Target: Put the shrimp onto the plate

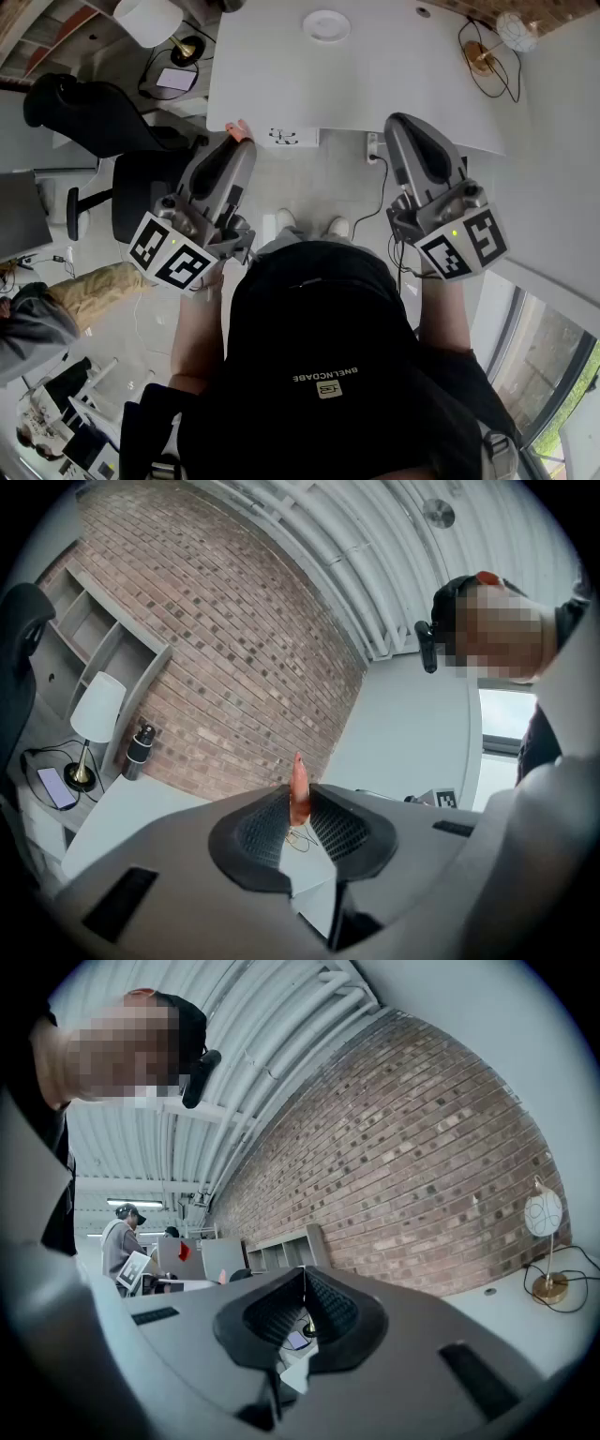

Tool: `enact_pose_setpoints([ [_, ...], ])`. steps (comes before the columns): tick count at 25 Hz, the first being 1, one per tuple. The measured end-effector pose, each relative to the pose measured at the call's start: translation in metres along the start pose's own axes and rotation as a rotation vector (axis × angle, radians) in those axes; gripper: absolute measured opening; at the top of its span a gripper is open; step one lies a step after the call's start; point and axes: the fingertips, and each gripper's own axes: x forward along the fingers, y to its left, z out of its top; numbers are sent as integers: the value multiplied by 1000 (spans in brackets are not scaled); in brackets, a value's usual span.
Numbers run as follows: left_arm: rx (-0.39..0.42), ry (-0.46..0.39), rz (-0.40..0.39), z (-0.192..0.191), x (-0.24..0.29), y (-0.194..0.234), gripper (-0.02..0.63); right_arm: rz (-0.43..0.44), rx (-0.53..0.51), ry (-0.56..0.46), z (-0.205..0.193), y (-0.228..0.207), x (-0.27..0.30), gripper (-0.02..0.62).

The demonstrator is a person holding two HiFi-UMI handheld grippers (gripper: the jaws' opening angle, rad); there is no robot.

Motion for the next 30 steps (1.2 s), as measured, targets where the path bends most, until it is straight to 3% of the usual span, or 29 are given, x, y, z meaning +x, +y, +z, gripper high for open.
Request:
enact_pose_setpoints([
  [14,-33,13,-44,-4,-25,-11,69,-24,35,-3,-10,29,-7,6],
  [30,-96,14,-81,0,-33,16,69,-81,30,20,-14,40,10,6],
])
